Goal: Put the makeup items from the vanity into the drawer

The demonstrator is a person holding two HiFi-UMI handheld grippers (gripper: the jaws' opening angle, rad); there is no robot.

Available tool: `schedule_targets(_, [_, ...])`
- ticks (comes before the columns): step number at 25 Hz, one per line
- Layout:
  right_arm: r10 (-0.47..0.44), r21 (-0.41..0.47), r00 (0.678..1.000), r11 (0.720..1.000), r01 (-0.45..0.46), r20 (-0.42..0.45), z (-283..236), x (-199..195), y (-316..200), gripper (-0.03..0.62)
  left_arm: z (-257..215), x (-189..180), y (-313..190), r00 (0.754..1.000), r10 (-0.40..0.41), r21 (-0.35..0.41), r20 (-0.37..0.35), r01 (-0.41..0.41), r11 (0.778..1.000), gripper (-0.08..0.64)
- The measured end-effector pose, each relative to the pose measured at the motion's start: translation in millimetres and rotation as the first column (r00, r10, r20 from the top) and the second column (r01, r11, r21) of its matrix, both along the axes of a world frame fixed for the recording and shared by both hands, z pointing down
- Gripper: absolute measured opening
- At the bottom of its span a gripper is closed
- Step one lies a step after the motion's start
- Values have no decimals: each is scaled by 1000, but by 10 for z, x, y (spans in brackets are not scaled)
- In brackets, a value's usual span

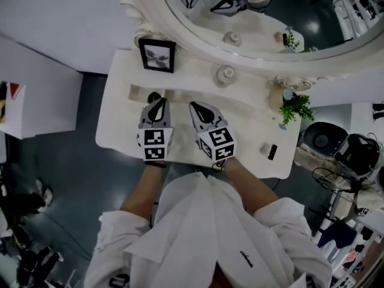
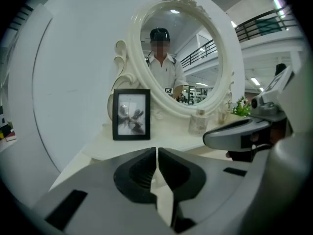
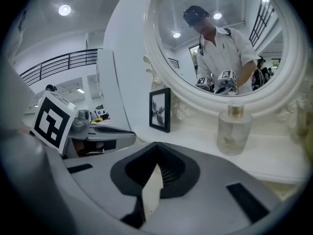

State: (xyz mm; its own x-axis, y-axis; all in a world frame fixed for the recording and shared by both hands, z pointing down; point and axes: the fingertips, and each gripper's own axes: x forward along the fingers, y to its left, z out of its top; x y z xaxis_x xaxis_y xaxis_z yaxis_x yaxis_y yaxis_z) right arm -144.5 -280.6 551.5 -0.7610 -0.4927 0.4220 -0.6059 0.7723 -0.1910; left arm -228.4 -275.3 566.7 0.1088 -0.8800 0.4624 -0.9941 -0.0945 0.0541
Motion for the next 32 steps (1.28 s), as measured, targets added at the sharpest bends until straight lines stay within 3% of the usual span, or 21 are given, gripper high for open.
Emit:
schedule_targets(5, [42,28,999,999,-43,32,-268,528,30,18,-447,409,67,997,74,115,-14,-72,991,35])
schedule_targets(12, [140,66,989,988,-143,53,-543,1273,55,18,-922,937,81,981,195,235,-16,-186,954,34])
schedule_targets(21, [240,99,969,964,-246,66,-713,2120,181,18,-1320,1390,19,971,238,317,-24,-219,923,34])
schedule_targets(27, [316,118,944,938,-325,96,-695,2379,117,17,-1334,1334,-73,973,229,335,-32,-205,920,34])
schedule_targets(32, [380,140,914,907,-398,140,-1040,2843,297,18,-1665,1514,142,973,230,374,6,-216,902,34])
